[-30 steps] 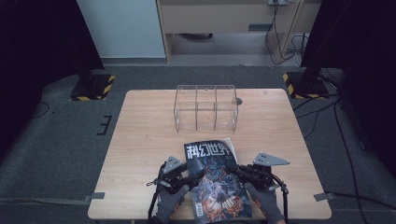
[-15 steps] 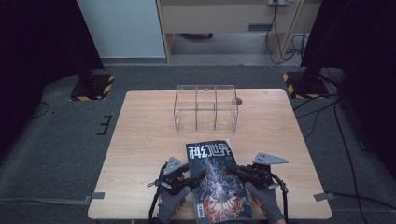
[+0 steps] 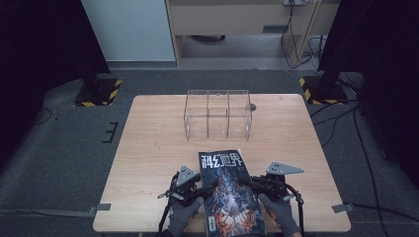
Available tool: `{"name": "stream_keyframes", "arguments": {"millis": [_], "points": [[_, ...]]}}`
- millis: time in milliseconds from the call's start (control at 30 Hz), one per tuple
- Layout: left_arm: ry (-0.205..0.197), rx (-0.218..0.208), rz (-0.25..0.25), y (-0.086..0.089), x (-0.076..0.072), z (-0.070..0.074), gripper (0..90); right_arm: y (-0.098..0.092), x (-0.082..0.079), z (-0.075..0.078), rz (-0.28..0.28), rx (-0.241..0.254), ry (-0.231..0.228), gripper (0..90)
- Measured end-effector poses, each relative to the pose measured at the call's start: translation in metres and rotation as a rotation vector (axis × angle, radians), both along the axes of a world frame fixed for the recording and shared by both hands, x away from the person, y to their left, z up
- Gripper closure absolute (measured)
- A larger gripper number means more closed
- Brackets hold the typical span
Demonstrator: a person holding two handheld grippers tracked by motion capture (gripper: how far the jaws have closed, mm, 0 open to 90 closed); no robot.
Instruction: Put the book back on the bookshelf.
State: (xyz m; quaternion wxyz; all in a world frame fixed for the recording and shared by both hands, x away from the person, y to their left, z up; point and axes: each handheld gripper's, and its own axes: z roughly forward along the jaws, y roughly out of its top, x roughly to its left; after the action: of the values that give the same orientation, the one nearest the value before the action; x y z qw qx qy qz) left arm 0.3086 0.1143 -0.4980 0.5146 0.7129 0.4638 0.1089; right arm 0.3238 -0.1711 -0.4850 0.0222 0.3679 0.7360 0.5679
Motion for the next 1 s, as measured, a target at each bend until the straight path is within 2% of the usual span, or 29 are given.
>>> {"name": "stream_keyframes", "arguments": {"millis": [100,167,200,233,267,367,500,633,667,833,1000], "points": [[0.028,-0.019,-0.029,-0.002,0.001,-0.001,38.5,0.0,0.0,0.0,0.004,0.007,-0.008,83.3],[0.033,-0.003,-0.052,-0.008,-0.002,-0.004,40.3,0.002,0.0,0.0,0.015,0.024,-0.011,83.4],[0.011,0.021,-0.039,-0.012,-0.004,-0.004,39.2,0.003,-0.001,0.001,0.025,0.037,-0.008,83.4],[0.009,0.029,-0.037,-0.012,-0.004,-0.003,38.9,0.005,-0.001,0.003,0.026,0.019,-0.017,83.3],[0.014,0.029,-0.036,-0.011,-0.003,-0.002,41.1,0.005,-0.002,0.004,0.019,0.004,-0.025,83.3],[0.021,0.03,-0.024,-0.009,-0.003,-0.001,51.5,0.002,-0.001,0.002,0.004,0.019,-0.014,83.3],[0.025,0.04,-0.018,-0.009,-0.003,0.001,53.9,0.003,-0.001,0.001,0.006,0.013,-0.017,83.2],[0.029,0.04,-0.017,-0.007,-0.004,0.005,59.3,0.003,-0.001,0.001,-0.018,-0.011,-0.023,83.0],[0.026,0.043,-0.016,-0.007,-0.004,0.006,62.4,0.002,0.001,-0.001,-0.036,-0.017,-0.017,82.7],[-0.004,0.044,-0.015,-0.007,-0.006,0.012,67.6,0.001,0.003,-0.003,-0.058,-0.023,-0.004,82.0],[-0.022,0.026,-0.016,-0.005,-0.006,0.02,72.9,0.002,0.007,-0.003,-0.072,-0.011,0.009,80.4]]}}
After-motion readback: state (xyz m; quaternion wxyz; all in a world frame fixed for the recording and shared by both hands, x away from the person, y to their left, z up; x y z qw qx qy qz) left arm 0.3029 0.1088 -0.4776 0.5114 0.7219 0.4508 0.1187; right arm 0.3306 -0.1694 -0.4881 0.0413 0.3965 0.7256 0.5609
